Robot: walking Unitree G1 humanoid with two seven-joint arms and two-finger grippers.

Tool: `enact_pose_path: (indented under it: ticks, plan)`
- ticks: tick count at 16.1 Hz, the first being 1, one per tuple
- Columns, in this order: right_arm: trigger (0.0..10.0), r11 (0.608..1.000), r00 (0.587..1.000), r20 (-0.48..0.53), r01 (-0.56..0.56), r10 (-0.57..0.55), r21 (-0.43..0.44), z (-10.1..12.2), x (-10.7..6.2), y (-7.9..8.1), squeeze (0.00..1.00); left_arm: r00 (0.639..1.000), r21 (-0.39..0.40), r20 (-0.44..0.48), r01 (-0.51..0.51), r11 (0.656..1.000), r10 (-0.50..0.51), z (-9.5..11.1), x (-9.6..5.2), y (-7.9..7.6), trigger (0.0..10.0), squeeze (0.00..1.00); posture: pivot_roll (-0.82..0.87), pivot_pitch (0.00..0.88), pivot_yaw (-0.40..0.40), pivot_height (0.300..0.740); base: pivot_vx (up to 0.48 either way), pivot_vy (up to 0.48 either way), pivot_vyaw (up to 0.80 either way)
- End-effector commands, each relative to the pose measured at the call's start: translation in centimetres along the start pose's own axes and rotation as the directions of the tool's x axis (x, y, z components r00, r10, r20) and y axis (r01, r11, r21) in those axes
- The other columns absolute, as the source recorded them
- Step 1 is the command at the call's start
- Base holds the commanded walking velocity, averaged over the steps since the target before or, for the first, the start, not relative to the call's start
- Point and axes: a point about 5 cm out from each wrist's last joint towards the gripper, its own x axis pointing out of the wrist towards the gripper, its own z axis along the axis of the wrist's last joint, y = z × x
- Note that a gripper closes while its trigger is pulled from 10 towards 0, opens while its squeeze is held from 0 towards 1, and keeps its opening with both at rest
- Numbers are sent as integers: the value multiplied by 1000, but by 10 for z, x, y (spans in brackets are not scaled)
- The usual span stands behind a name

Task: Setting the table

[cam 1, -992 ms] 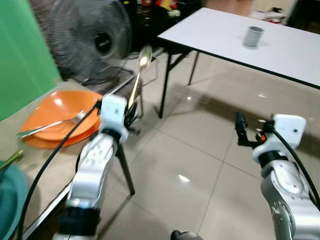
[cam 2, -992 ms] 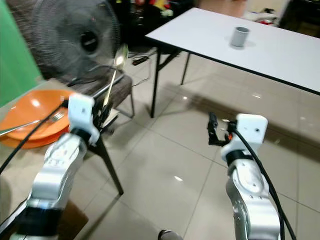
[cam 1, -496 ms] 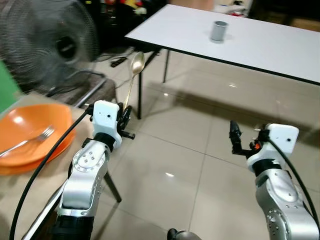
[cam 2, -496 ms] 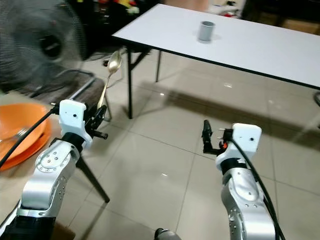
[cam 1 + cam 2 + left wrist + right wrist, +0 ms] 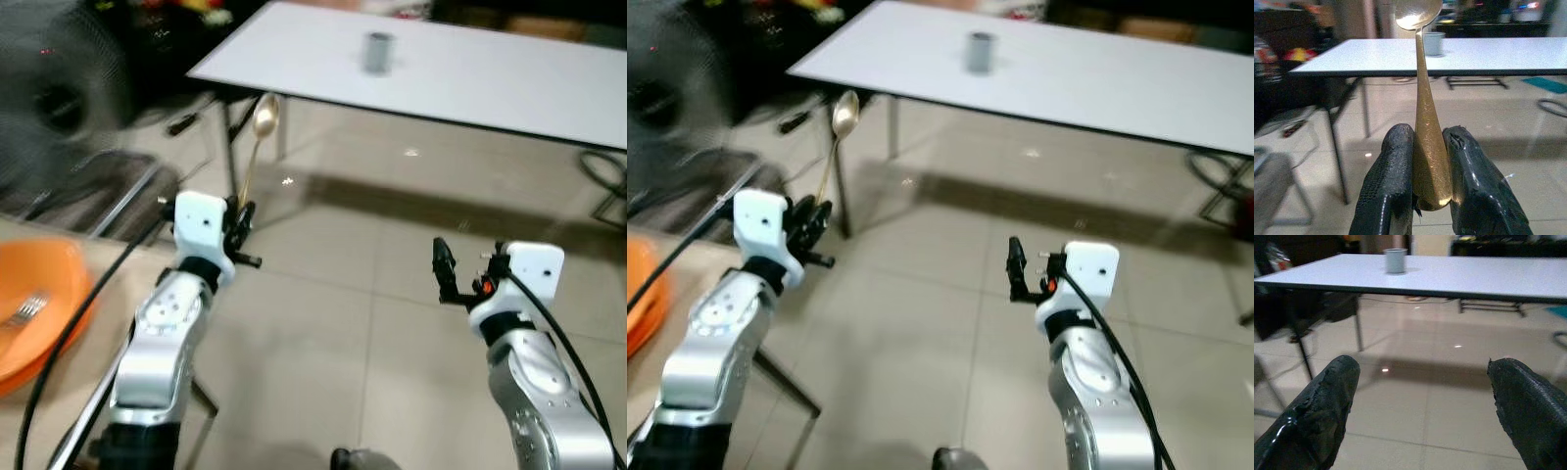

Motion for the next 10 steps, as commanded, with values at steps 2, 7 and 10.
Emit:
enact_pose_path:
  ticks: [2, 7, 10]
  plan:
    - [10000, 1000, 999, 48, -23, 23, -6, 10, 2, 4, 0, 1000, 16, 21, 1, 1000, -1, 5, -3, 2, 10000, 0, -69, 0, -4, 740, 261, 0, 0]
    - [10000, 999, 998, 54, -16, 18, -37, 12, 5, 0, 0, 999, 19, 29, 12, 1000, -13, 7, 1, 0, 10000, 0, -74, 0, -1, 740, 282, 0, 0]
    - [10000, 1000, 999, 50, -12, 13, -27, 11, 5, 0, 0, 999, 26, 27, 20, 999, -21, 7, 1, 0, 10000, 0, -72, 0, 4, 740, 291, 0, 0]
